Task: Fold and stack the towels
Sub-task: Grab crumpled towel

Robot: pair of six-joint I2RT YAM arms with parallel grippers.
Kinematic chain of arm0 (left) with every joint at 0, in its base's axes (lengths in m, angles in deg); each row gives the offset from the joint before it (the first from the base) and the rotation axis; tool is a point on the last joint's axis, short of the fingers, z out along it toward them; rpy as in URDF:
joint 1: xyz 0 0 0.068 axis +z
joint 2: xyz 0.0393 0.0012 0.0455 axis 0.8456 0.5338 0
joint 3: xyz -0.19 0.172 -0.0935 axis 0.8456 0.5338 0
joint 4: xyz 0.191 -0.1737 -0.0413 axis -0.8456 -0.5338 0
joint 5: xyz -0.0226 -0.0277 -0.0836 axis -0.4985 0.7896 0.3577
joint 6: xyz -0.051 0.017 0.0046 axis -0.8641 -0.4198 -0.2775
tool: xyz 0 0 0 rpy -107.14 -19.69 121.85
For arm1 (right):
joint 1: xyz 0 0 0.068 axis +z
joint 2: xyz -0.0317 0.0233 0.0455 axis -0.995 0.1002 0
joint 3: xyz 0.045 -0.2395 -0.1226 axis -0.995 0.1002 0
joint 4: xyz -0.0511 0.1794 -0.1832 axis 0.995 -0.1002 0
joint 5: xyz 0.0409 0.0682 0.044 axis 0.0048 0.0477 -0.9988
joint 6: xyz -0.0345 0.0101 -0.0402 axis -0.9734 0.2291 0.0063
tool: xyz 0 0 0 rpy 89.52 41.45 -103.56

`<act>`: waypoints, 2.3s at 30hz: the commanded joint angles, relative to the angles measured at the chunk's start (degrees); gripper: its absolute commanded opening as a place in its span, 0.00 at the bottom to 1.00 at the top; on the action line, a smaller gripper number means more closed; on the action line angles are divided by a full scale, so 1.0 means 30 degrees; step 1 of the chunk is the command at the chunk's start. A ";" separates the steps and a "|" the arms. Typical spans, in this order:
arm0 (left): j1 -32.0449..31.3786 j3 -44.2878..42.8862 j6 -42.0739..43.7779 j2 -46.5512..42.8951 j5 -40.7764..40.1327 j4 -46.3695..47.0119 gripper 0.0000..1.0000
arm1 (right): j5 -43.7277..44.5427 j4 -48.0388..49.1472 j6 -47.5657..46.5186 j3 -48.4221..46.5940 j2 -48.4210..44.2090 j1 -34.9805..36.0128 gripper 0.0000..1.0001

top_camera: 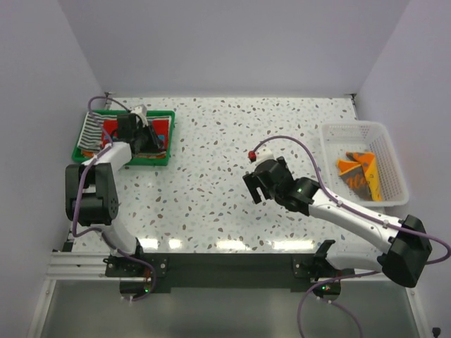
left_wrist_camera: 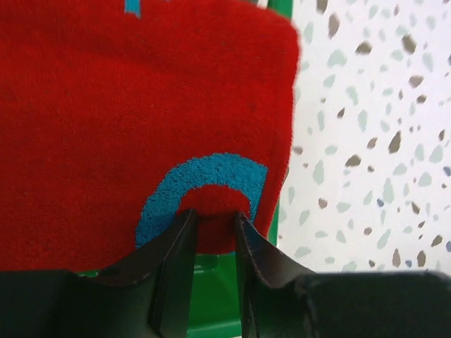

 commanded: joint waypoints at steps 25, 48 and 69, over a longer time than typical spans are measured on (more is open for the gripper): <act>-0.0539 0.1828 0.0568 -1.2574 -0.0820 -0.4402 1.00 | 0.4743 -0.1964 -0.0031 -0.5498 0.0771 -0.5783 0.99; -0.3293 0.7720 0.0860 -1.7445 -0.3193 -0.4022 0.98 | -0.0937 -0.0943 0.6095 -0.6324 0.9706 -2.1551 0.99; -0.3264 0.8629 0.0743 -1.6917 -0.3077 -0.3318 1.00 | -0.2697 -0.1262 0.3869 -0.7314 0.9693 -2.2138 0.00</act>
